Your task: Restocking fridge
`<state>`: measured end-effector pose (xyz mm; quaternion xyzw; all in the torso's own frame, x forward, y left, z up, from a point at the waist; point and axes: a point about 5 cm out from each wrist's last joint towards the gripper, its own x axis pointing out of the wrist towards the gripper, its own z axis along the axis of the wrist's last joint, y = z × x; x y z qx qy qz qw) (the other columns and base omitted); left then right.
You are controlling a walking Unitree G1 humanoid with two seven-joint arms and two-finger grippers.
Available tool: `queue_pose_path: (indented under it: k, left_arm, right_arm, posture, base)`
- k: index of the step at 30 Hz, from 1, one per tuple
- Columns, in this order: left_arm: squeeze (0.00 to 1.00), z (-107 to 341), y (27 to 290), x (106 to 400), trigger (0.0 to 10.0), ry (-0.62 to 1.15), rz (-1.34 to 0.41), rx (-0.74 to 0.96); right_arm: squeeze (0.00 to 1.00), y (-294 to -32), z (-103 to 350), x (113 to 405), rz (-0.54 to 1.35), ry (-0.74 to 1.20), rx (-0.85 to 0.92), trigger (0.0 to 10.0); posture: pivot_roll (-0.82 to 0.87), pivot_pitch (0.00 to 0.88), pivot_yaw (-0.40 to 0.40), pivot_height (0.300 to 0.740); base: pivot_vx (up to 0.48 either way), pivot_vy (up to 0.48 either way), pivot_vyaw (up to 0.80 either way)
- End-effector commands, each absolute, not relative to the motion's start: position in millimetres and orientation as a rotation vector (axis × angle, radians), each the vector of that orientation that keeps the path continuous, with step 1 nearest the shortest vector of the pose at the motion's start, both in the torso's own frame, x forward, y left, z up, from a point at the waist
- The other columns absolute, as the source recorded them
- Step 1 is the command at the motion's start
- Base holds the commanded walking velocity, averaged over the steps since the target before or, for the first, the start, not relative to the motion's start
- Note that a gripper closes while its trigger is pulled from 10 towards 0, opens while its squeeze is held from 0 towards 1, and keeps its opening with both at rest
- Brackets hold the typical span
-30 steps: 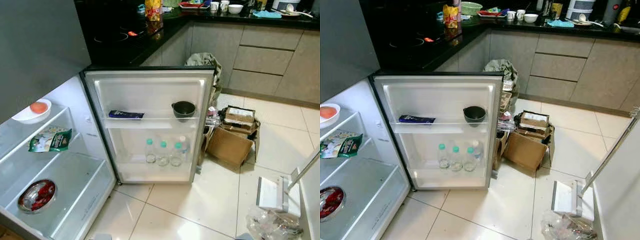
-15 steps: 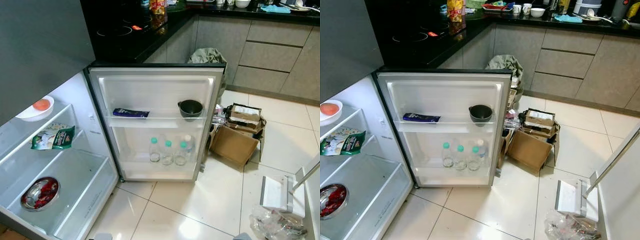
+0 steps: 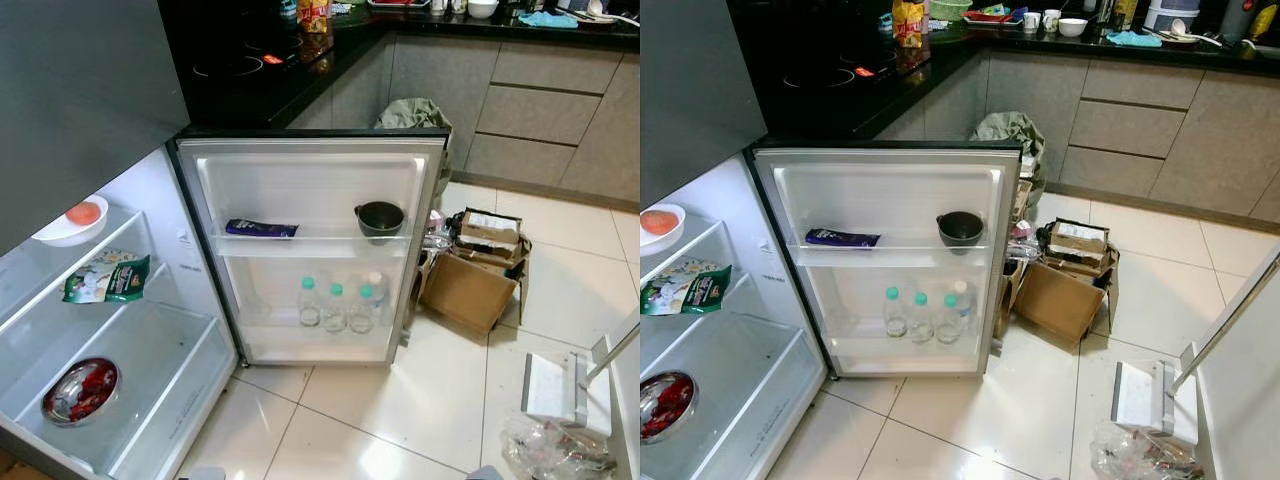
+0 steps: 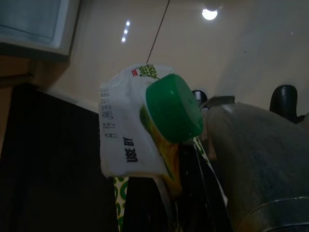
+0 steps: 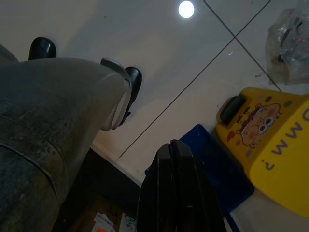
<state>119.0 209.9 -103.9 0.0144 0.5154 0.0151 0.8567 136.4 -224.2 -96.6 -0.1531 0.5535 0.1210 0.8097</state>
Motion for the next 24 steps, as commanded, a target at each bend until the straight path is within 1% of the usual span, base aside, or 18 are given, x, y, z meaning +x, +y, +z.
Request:
queue_pose_path:
  k: [1, 24]
  left_arm:
    - [0.00, -103.9, 211.1, 119.2, 10.0, 1.094, 0.021, 0.056]
    - [0.00, -104.7, 207.4, 118.7, 10.0, 1.095, 0.012, 0.048]
  right_arm:
    - [0.00, -221.4, -97.3, 135.9, 0.268, 1.185, -0.327, 10.0]
    - [0.00, -222.9, -97.6, 134.4, 0.268, 1.192, -0.337, 10.0]
  posture:
    - [-0.09, 0.000, 0.016, 0.740]
    - [-0.10, 0.000, 0.010, 0.740]
  base:
    - [0.382, 0.000, 0.00]
    - [0.393, 0.000, 0.00]
